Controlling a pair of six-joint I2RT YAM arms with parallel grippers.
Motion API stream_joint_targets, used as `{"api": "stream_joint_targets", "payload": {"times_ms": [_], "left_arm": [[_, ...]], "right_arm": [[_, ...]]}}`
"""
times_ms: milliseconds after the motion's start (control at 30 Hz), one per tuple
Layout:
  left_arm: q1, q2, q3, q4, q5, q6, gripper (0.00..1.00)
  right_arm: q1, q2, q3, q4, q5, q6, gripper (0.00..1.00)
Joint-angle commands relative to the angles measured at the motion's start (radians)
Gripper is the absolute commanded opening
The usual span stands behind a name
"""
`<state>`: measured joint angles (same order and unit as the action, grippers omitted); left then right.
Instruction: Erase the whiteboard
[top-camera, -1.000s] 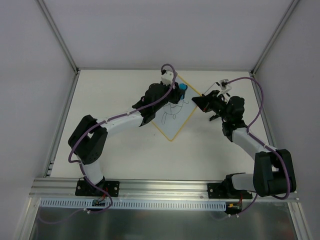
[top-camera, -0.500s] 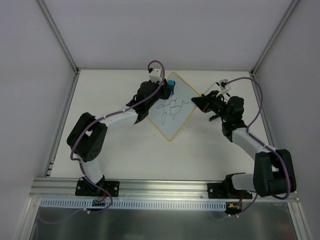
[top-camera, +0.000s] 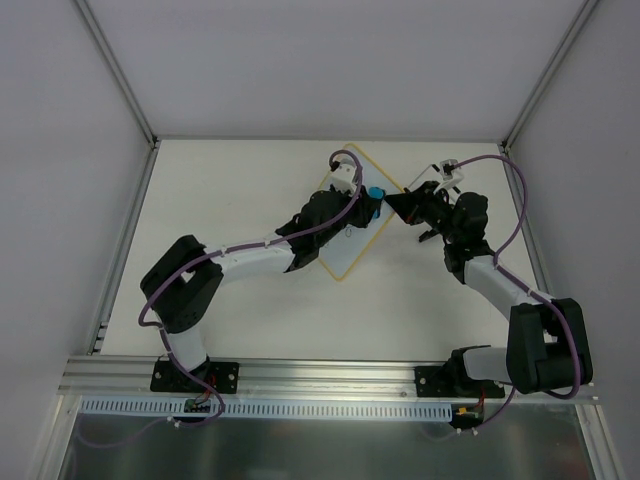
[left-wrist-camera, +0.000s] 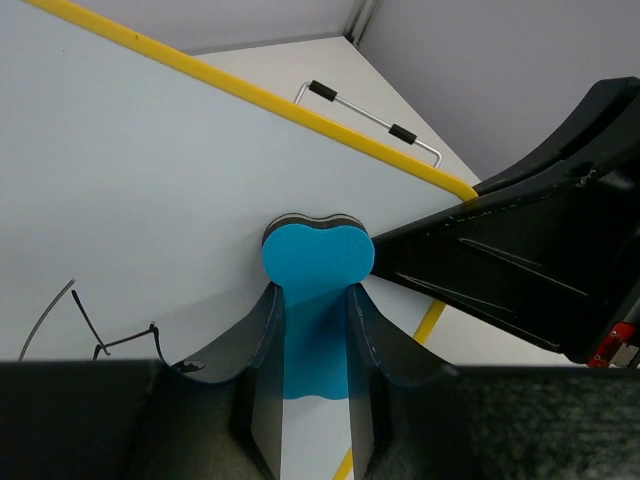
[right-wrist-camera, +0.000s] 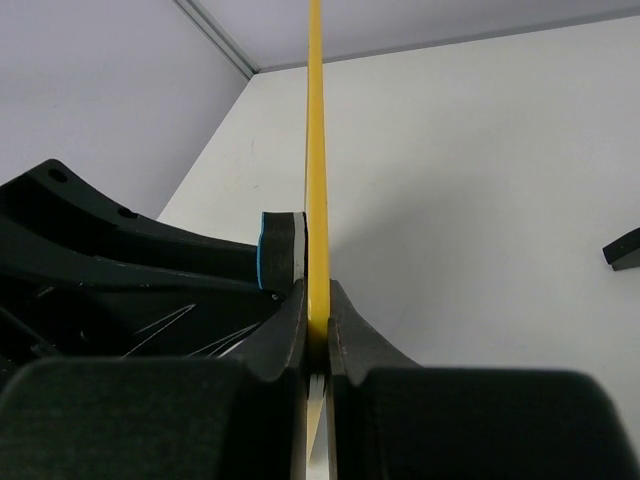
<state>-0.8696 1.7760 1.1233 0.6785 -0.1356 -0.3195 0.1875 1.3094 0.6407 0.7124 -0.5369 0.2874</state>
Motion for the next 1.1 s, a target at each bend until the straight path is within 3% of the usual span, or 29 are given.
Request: {"api": "stream_joint_targets", "payload": {"times_ms": [0,167,300,467,700,867,1067], "left_arm": [[-0.054,0.051,-0.028,-0.059,0.016,-0.069,0.00],[-0.049,0.043,-0.057,-0.077,-0.129,-0.122,0.00],[0.029,0.013,-0.100,-0.105,-0.191,-0.159,0.00],[0.173,0.014,-0.128,-0.106,-0.127,-0.179,0.00],[0.261,0.083,-0.076,-0.102,-0.039,-0.185,0.00],[0.241,0.100,-0.039,-0.079,0.053,-0.173,0.00],[0.115,0.085,-0.060,-0.024,0.059,-0.193,0.00]], "right_arm": [[0.047,-0.002,0.027,0.055,-0.160,-0.131,0.00],[0.047,-0.009,0.024,0.055,-0.158,-0.137,0.00],[0.047,-0.018,0.016,0.055,-0.163,-0.142,0.00],[0.049,-0.024,0.016,0.055,-0.167,-0.142,0.00],[0.049,-0.035,0.008,0.055,-0.172,-0.143,0.00],[0.049,-0.033,0.010,0.055,-0.181,-0.143,0.00],[0.047,-0.024,0.017,0.056,-0.186,-0.140,0.00]]}}
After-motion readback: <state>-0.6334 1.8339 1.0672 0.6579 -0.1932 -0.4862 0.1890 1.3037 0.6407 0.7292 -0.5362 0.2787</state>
